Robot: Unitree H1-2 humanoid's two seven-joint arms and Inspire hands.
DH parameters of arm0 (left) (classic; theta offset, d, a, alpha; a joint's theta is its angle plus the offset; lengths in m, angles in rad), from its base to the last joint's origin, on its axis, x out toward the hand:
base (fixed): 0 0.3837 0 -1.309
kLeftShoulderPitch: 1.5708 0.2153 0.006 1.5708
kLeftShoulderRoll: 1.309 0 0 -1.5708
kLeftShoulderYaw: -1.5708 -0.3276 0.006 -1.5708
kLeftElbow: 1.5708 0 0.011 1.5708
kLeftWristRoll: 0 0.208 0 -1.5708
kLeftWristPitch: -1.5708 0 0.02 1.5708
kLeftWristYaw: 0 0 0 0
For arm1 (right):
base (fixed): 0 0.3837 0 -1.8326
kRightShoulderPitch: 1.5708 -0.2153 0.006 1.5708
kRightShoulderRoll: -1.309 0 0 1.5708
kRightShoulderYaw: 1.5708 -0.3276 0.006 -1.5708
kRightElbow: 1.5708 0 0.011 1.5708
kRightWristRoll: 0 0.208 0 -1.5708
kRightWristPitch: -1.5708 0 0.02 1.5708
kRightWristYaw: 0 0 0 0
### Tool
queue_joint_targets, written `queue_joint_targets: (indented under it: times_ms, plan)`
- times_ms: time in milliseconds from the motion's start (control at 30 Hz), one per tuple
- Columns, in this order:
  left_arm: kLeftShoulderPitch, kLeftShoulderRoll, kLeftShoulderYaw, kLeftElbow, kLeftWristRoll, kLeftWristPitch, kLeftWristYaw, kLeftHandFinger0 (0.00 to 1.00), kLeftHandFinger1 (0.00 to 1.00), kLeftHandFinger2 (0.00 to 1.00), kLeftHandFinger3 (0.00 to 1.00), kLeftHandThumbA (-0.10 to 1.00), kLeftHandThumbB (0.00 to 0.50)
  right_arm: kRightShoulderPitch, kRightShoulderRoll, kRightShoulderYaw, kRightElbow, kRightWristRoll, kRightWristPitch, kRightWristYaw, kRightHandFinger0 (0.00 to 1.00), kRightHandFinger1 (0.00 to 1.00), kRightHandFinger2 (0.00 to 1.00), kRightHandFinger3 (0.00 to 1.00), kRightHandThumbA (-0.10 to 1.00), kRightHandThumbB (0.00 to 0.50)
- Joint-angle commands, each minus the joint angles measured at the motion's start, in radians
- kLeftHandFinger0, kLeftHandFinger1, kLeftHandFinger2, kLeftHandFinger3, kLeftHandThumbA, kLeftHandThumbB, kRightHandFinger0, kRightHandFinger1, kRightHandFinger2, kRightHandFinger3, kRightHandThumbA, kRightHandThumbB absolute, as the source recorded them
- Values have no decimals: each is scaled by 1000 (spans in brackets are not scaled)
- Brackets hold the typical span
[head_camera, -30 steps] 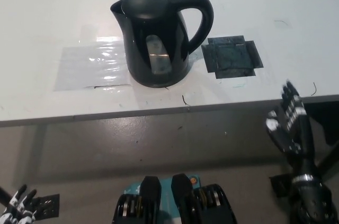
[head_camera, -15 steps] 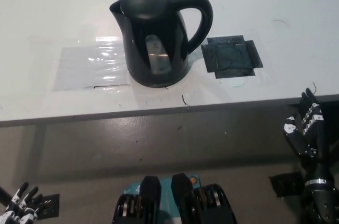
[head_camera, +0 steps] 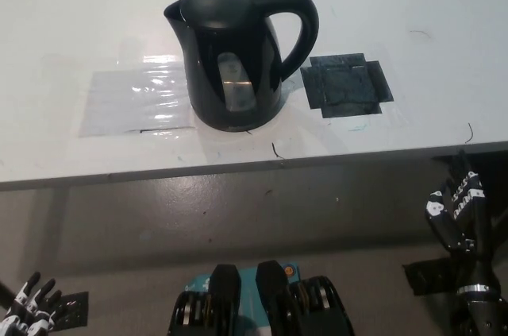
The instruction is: The robot uses its right hand to push down on the lid of a kettle kept in the middle of the desk to close it
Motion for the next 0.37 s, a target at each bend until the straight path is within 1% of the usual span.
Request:
queue_joint_targets:
  times_ms: [0, 33, 100, 200, 300, 333]
  plan:
    - [1, 11, 5, -12, 1, -30, -2, 1000, 1000, 1000, 1000, 287, 250, -20, -8, -11, -22, -1, -50, -12, 1000, 1000, 1000, 1000, 18, 0]
    - [0, 11, 5, -12, -2, -28, -4, 1000, 1000, 1000, 1000, 276, 242, -17, -7, -10, -20, -7, -49, -15, 1000, 1000, 1000, 1000, 22, 0]
    - [0, 11, 5, -12, -2, -28, -4, 1000, 1000, 1000, 1000, 272, 242, -16, -7, -10, -21, -8, -49, -16, 1000, 1000, 1000, 1000, 23, 0]
    - [-4, 8, 4, -11, -2, -29, -2, 1000, 1000, 1000, 1000, 264, 253, -16, -9, -8, -13, -6, -60, -12, 1000, 1000, 1000, 1000, 39, 0]
    - [-8, 5, 3, -8, -3, -33, -2, 1000, 1000, 1000, 1000, 261, 252, -20, -15, -6, -18, -16, -49, -15, 1000, 1000, 1000, 1000, 45, 0]
    - [-8, 4, 3, -10, -4, -32, -3, 1000, 1000, 1000, 1000, 266, 249, -17, -11, -9, -27, -5, -26, -13, 1000, 1000, 1000, 1000, 46, 0]
